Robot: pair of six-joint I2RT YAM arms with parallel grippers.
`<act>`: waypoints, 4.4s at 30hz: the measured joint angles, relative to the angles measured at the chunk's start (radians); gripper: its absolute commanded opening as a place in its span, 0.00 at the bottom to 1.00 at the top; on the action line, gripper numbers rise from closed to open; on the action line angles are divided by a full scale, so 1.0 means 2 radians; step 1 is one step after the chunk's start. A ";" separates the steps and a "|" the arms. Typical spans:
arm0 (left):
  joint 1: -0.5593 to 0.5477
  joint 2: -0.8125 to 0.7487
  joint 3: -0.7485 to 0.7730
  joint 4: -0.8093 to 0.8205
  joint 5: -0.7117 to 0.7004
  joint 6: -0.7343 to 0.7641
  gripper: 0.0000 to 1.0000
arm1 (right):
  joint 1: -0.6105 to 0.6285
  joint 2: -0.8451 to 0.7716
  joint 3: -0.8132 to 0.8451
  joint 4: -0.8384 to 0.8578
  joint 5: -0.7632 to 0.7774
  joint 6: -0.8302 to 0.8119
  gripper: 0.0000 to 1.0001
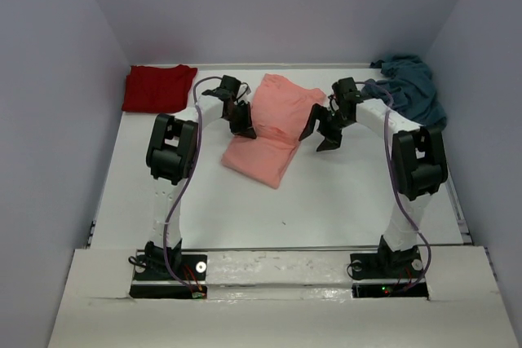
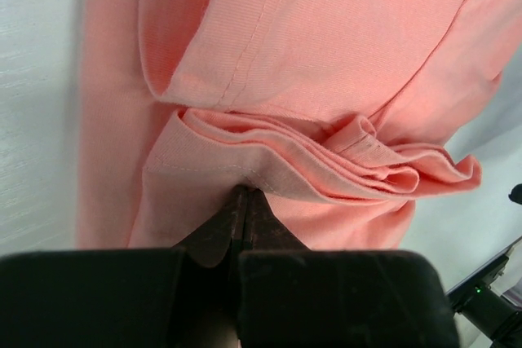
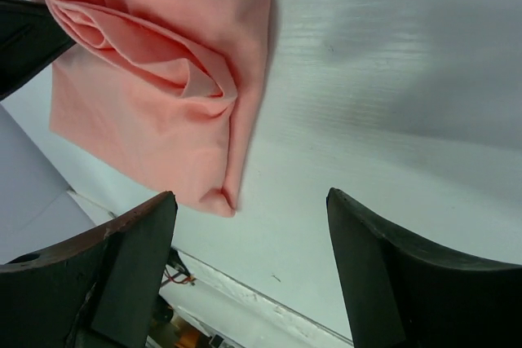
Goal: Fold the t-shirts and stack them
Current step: Fold the tshirt
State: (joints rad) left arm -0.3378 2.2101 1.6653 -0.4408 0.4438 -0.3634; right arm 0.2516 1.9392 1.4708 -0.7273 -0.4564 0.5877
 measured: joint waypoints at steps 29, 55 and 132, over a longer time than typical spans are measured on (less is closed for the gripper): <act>0.001 0.010 0.031 -0.051 -0.012 0.014 0.05 | 0.048 0.038 -0.053 0.167 0.014 0.032 0.70; 0.004 0.007 0.023 -0.046 -0.009 0.016 0.05 | 0.055 0.079 -0.019 0.177 0.059 0.032 0.00; 0.026 -0.246 -0.157 -0.088 -0.075 -0.014 0.82 | 0.094 0.154 0.137 0.043 -0.003 0.010 0.00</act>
State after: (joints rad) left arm -0.2859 1.7172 1.3510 -0.6174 0.2932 -0.3916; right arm 0.4400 2.2478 1.7447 -0.6418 -0.4629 0.6086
